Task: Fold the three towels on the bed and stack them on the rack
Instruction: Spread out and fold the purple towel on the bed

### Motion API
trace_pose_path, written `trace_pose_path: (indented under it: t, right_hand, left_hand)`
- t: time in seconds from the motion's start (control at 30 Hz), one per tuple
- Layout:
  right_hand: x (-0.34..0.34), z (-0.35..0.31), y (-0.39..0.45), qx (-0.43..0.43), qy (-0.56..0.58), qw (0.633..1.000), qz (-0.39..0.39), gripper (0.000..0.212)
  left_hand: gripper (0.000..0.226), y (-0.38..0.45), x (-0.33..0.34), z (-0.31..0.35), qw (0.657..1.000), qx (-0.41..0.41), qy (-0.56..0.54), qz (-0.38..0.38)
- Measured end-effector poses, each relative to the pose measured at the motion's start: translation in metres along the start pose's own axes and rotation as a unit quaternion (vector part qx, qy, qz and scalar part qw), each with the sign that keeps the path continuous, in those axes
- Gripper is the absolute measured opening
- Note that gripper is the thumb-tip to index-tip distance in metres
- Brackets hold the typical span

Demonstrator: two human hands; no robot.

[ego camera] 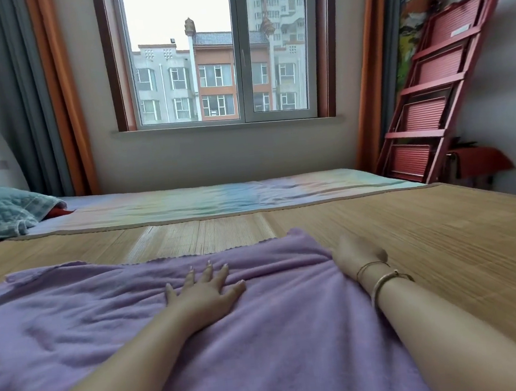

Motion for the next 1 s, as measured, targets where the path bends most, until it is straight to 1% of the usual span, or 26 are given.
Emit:
trace_pose_path:
  t: [0.03,0.07,0.1,0.13,0.2,0.23,0.27,0.33,0.37,0.4,0.47,0.5,0.53,0.57,0.6,0.63,0.67,0.73,0.8,0.87,0.93,1.0]
  right_hand:
    - [0.000,0.002,-0.003,0.004,-0.046,0.999,0.008,0.032]
    - [0.004,0.000,0.000,0.000,-0.058,0.998,0.014,0.033]
    - [0.006,-0.006,0.004,-0.004,-0.039,0.999,0.005,0.036]
    - [0.009,-0.012,0.010,-0.008,0.000,1.000,-0.019,0.042]
    - [0.016,-0.023,0.028,0.003,0.108,0.990,-0.092,0.062]
    - [0.020,-0.028,0.033,0.004,0.156,0.981,-0.115,0.065]
    - [0.025,-0.031,0.035,-0.010,0.185,0.975,-0.124,0.058]
    - [0.036,-0.036,0.035,-0.063,0.242,0.962,-0.109,0.024]
    - [0.038,-0.041,0.033,-0.096,0.300,0.943,-0.109,0.016]
    - [0.036,-0.045,0.032,-0.117,0.374,0.912,-0.121,0.011]
    - [0.024,-0.050,0.028,-0.141,0.518,0.820,-0.197,0.019]
    - [0.016,-0.052,0.025,-0.162,0.556,0.777,-0.248,0.023]
    - [0.010,-0.054,0.021,-0.187,0.570,0.744,-0.293,0.025]
    - [0.004,-0.055,0.015,-0.212,0.570,0.724,-0.325,0.024]
    - [0.002,-0.055,0.011,-0.226,0.565,0.716,-0.343,0.021]
    - [0.001,-0.053,0.008,-0.229,0.561,0.716,-0.346,0.019]
    - [0.002,-0.050,0.008,-0.224,0.562,0.719,-0.341,0.018]
    - [0.004,-0.047,0.010,-0.219,0.564,0.724,-0.330,0.017]
    - [0.005,-0.045,0.010,-0.218,0.549,0.731,-0.341,0.016]
    - [0.008,-0.044,0.010,-0.204,0.542,0.733,-0.357,0.017]
    - [0.008,-0.044,0.010,-0.206,0.537,0.732,-0.366,0.018]
    - [0.007,-0.044,0.010,-0.212,0.539,0.728,-0.367,0.019]
  left_hand:
    - [0.070,0.000,0.003,0.000,1.000,-0.003,0.002,0.001]
    - [0.071,0.002,0.004,0.001,1.000,-0.008,0.007,0.002]
    - [0.071,0.004,0.006,0.000,1.000,-0.013,0.009,0.000]
    - [0.070,0.005,0.006,0.000,1.000,-0.013,0.010,-0.001]
    - [0.069,0.007,0.007,-0.001,1.000,-0.010,0.020,-0.008]
    - [0.068,0.008,0.006,-0.001,0.999,-0.008,0.030,-0.010]
    - [0.065,0.010,0.003,-0.001,1.000,-0.008,0.029,-0.007]
    - [0.054,0.020,-0.008,-0.001,1.000,-0.020,-0.007,0.022]
    - [0.049,0.026,-0.017,0.001,0.997,-0.027,-0.045,0.052]
    - [0.046,0.033,-0.028,0.005,0.992,-0.025,-0.084,0.092]
    - [0.030,0.040,-0.047,0.023,0.974,-0.006,-0.158,0.163]
    - [0.026,0.041,-0.055,0.035,0.960,0.009,-0.221,0.173]
    - [0.033,0.041,-0.060,0.046,0.945,0.026,-0.285,0.161]
    - [0.043,0.039,-0.065,0.056,0.929,0.046,-0.339,0.144]
    - [0.049,0.034,-0.067,0.061,0.918,0.064,-0.370,0.127]
    - [0.048,0.030,-0.068,0.064,0.916,0.080,-0.375,0.115]
    - [0.040,0.027,-0.067,0.065,0.922,0.094,-0.360,0.106]
    - [0.018,0.021,-0.064,0.061,0.933,0.116,-0.323,0.103]
    - [0.006,0.015,-0.057,0.056,0.939,0.137,-0.294,0.112]
    - [0.010,0.014,-0.048,0.053,0.945,0.155,-0.260,0.123]
    - [0.017,0.015,-0.046,0.057,0.942,0.173,-0.241,0.156]
    - [0.013,0.015,-0.051,0.065,0.934,0.193,-0.224,0.201]
Point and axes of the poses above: each hand's wrist, its own y-axis towards the middle knuckle, its own x-axis out of the palm, z = x × y, the point moved 4 cm from there along y, towards the middle knuckle, and after that the axes turned 4 degrees about z, right-handed, at the moved point
